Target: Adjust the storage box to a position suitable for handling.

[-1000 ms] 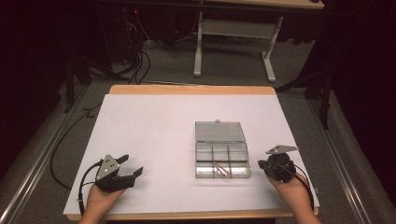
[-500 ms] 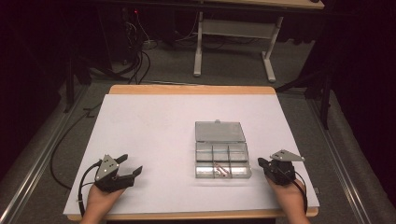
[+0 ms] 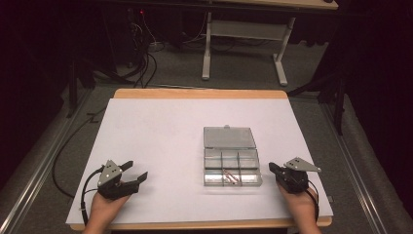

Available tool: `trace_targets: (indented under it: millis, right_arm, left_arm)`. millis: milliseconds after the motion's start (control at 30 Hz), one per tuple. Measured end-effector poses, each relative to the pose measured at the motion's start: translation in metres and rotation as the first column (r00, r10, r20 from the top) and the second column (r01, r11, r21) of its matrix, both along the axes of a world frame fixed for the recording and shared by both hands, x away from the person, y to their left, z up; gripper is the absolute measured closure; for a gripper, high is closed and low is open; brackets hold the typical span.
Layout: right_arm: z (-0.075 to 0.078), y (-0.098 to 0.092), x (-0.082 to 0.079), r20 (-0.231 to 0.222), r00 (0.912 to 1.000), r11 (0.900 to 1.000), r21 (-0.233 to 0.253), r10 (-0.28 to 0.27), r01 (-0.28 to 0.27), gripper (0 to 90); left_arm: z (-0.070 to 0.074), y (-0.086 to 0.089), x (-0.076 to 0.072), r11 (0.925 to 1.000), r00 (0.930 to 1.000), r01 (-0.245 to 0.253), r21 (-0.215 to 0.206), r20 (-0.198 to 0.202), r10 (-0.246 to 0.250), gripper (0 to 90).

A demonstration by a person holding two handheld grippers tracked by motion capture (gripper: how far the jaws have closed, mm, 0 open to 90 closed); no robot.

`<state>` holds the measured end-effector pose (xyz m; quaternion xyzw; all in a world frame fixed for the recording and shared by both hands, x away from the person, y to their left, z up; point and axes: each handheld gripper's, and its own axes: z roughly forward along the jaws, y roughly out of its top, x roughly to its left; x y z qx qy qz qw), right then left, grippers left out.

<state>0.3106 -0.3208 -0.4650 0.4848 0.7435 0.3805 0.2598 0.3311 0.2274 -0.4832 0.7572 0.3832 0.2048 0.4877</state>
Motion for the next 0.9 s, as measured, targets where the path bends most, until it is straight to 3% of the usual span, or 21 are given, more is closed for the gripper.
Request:
trace_targets:
  millis: [167, 433, 733, 900]
  right_arm:
    - [0.000, -0.002, 0.001, 0.012, 0.9999, 1.000, 0.016, 0.010, -0.011, 87.9]
    - [0.003, -0.006, 0.003, 0.034, 0.9992, 0.999, 0.024, 0.023, -0.024, 87.6]
    - [0.003, 0.001, 0.014, 0.045, 0.9983, 0.999, 0.028, 0.037, -0.038, 87.5]
    - [0.007, 0.008, 0.024, 0.045, 0.9975, 0.999, 0.002, 0.054, -0.055, 87.5]
  left_arm:
    - [0.005, -0.008, 0.003, 0.9998, 0.9995, 0.010, 0.017, -0.030, -0.009, 28.2]
    - [0.014, -0.036, 0.009, 0.9990, 0.9988, 0.041, 0.017, -0.027, -0.041, 28.9]
    - [0.016, -0.072, 0.025, 0.9974, 0.9966, 0.072, -0.001, -0.041, -0.072, 35.6]
    - [0.016, -0.090, 0.035, 0.9967, 0.9950, 0.081, -0.006, -0.059, -0.081, 41.6]
